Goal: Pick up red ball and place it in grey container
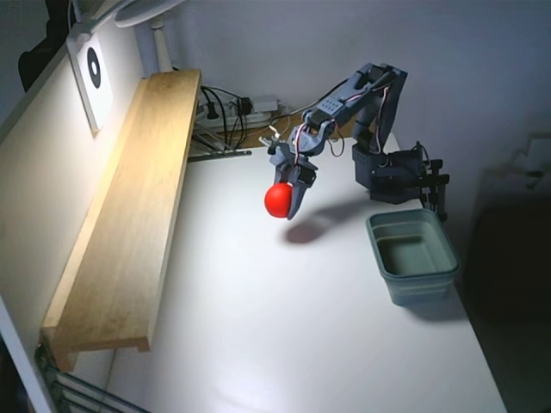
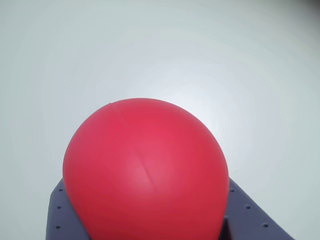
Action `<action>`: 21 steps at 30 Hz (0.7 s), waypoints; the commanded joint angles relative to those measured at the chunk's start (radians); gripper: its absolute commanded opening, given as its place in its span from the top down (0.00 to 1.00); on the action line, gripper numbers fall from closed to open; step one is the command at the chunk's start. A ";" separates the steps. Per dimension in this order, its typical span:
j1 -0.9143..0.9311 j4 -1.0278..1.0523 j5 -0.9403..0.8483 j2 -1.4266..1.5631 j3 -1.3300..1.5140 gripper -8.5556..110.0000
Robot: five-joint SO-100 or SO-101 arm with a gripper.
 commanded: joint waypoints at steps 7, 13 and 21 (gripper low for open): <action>-0.008 0.167 0.003 0.056 -0.191 0.73; -0.008 0.284 0.003 0.051 -0.313 0.73; -0.008 0.423 0.003 0.024 -0.480 0.73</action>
